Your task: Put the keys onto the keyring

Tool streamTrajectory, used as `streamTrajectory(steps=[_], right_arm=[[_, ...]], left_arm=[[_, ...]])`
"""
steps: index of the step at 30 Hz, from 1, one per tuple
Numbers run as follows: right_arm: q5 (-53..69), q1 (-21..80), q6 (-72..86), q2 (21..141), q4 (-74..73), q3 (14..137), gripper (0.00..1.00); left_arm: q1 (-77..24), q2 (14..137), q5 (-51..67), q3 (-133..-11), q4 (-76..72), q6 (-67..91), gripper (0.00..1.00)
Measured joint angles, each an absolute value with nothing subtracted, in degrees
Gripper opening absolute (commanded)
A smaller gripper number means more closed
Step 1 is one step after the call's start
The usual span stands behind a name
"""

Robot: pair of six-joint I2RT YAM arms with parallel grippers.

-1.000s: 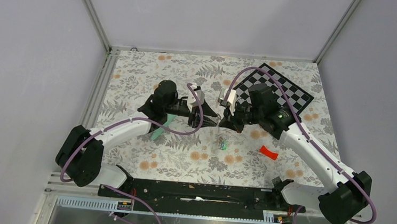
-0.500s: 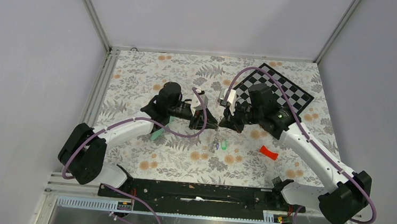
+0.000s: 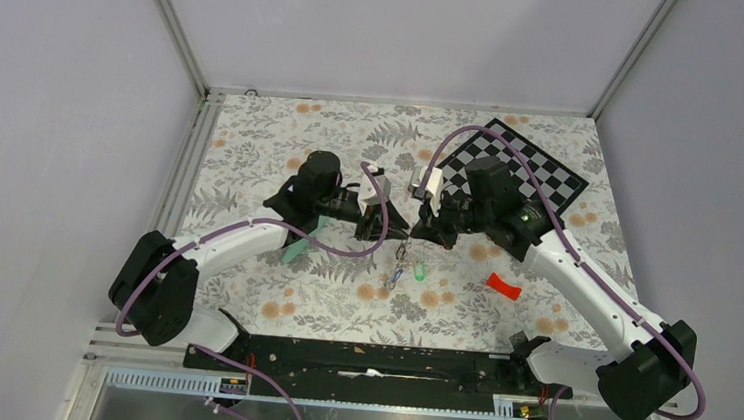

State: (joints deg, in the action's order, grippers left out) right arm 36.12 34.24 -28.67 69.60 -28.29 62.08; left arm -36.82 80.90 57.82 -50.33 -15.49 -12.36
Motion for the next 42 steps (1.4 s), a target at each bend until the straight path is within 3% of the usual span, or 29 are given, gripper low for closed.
streamTrajectory(steps=[16, 21, 24, 27, 32, 34, 37, 42], right_arm=[[36.56, 34.24, -28.67, 69.60, -28.27, 62.06, 0.00], [36.51, 34.24, -28.67, 69.60, -28.25, 62.06, 0.00], [36.51, 34.24, -28.69, 69.60, -28.23, 62.02, 0.00], [36.51, 34.24, -28.69, 69.60, -28.21, 61.98, 0.00], [36.56, 34.24, -28.47, 69.52, -27.90, 61.98, 0.30], [36.51, 34.24, -28.53, 68.75, -26.94, 61.43, 0.37], [36.69, 34.24, -28.73, 66.30, -26.17, 59.29, 0.45], [37.32, 34.24, -28.84, 64.66, -25.21, 57.56, 0.46]], left_arm=[[-36.82, 80.90, 58.06, -50.83, -14.50, -13.34, 0.19], [-36.82, 80.90, 58.28, -50.94, -14.44, -13.30, 0.11], [-36.82, 80.90, 58.57, -50.94, -14.31, -13.28, 0.00], [-36.82, 80.90, 58.76, -50.98, -13.89, -13.19, 0.00], [-36.18, 80.90, 59.81, -50.43, -16.01, -11.16, 0.00], [-35.03, 80.73, 60.93, -47.79, -22.72, -6.33, 0.00], [-33.08, 80.73, 61.69, -41.17, -37.67, 3.77, 0.00], [-32.95, 80.75, 62.15, -36.25, -50.72, 14.22, 0.00]])
